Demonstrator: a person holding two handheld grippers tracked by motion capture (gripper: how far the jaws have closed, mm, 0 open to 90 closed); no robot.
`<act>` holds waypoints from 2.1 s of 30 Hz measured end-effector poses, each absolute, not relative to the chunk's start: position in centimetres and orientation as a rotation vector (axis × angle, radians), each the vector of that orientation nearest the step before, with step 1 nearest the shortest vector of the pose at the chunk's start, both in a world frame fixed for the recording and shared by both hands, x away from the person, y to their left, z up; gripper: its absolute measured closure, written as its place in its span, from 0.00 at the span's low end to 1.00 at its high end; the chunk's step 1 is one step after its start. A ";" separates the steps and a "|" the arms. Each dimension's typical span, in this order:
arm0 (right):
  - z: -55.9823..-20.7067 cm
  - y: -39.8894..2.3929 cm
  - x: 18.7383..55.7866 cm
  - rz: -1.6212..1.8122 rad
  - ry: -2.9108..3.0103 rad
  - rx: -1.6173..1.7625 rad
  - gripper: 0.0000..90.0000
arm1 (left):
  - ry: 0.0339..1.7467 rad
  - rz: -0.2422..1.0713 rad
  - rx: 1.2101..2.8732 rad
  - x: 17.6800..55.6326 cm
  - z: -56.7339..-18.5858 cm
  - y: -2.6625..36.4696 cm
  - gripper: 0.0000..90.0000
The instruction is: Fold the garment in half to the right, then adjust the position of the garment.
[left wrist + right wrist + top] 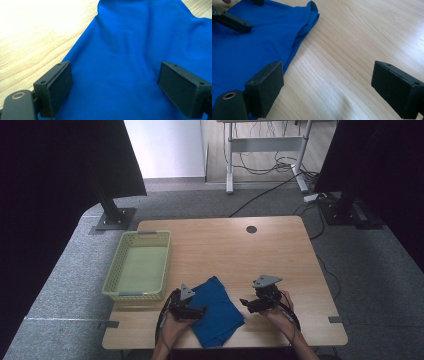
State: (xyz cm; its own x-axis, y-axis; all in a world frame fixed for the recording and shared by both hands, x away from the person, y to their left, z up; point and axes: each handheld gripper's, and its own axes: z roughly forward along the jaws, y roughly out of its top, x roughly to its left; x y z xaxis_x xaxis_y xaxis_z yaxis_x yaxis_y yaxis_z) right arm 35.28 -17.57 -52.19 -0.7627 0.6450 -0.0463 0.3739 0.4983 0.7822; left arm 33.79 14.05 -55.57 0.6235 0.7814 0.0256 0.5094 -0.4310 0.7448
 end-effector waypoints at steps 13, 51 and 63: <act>-53.1 -21.7 33.1 1.123 2.353 0.944 0.12 | 1.010 0.484 2.122 33.8 -55.6 14.0 0.13; -56.3 -25.1 32.0 1.046 2.367 1.086 0.09 | 0.995 0.454 2.087 33.2 -54.5 13.9 0.16; -56.3 -25.1 32.0 1.046 2.366 1.086 0.09 | 0.929 0.410 2.161 32.2 -55.4 13.0 0.13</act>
State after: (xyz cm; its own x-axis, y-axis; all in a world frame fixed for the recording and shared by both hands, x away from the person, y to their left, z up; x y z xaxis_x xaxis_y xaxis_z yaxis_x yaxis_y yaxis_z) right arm 31.96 -25.13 -56.27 -0.6530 0.7574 0.0028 0.5118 0.4385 0.7388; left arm 32.24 12.99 -55.42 0.6875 0.7262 0.0021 0.4911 -0.4671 0.7352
